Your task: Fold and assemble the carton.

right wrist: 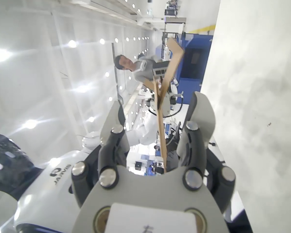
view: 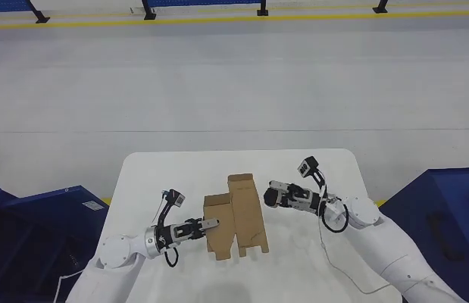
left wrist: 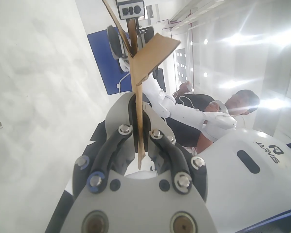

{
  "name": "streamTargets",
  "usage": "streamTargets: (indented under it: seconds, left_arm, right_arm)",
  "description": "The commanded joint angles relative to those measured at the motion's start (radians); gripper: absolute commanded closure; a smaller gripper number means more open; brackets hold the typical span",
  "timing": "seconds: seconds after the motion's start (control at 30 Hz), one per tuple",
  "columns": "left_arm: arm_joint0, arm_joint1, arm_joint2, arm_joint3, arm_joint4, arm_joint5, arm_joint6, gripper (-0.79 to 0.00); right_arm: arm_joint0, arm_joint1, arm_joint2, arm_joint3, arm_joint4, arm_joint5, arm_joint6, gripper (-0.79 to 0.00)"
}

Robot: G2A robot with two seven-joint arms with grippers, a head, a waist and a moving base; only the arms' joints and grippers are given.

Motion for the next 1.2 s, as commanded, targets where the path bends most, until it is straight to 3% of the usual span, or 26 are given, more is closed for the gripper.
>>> streamTargets:
  seconds: [0.0, 0.1, 0.2, 0.27, 0.4, 0.87, 0.93, 1.0, 1.17]
  left_arm:
    - [0.002, 0.002, 0.002, 0.0, 0.007, -0.014, -0.02, 0.0]
    - [0.007, 0.006, 0.005, -0.001, 0.027, -0.036, -0.041, 0.0]
    - [0.011, 0.009, 0.007, -0.006, 0.04, -0.048, -0.056, 0.0]
    - [0.014, 0.011, 0.007, -0.008, 0.042, -0.055, -0.059, 0.0]
    - [0.016, 0.014, 0.008, -0.009, 0.04, -0.06, -0.061, 0.0]
    - [0.007, 0.023, 0.028, -0.004, 0.046, -0.04, -0.077, 0.0]
    - [0.003, 0.024, 0.033, 0.0, 0.05, -0.036, -0.076, -0.249]
    - [0.0, 0.024, 0.037, 0.002, 0.052, -0.031, -0.073, -0.785]
    - [-0.005, 0.023, 0.045, 0.006, 0.027, -0.025, -0.053, -0.785]
  right_arm:
    - [0.007, -0.004, 0.004, 0.012, 0.016, 0.011, 0.019, -0.785]
    - [0.013, -0.011, -0.005, 0.018, 0.001, 0.021, 0.03, -0.785]
    - [0.019, -0.021, -0.023, 0.023, -0.026, 0.024, 0.032, -0.345]
    - [0.024, -0.028, -0.035, 0.027, -0.043, 0.021, 0.036, -0.262]
    - [0.035, -0.04, -0.055, 0.037, -0.086, 0.012, 0.035, 0.0]
    - [0.055, -0.068, -0.067, 0.077, -0.166, -0.014, 0.026, 0.0]
    - [0.057, -0.069, -0.065, 0.082, -0.181, -0.02, 0.034, 0.0]
    - [0.059, -0.069, -0.061, 0.085, -0.198, -0.03, 0.038, 0.0]
    - [0.057, -0.061, -0.011, 0.099, -0.233, -0.104, 0.022, 0.0]
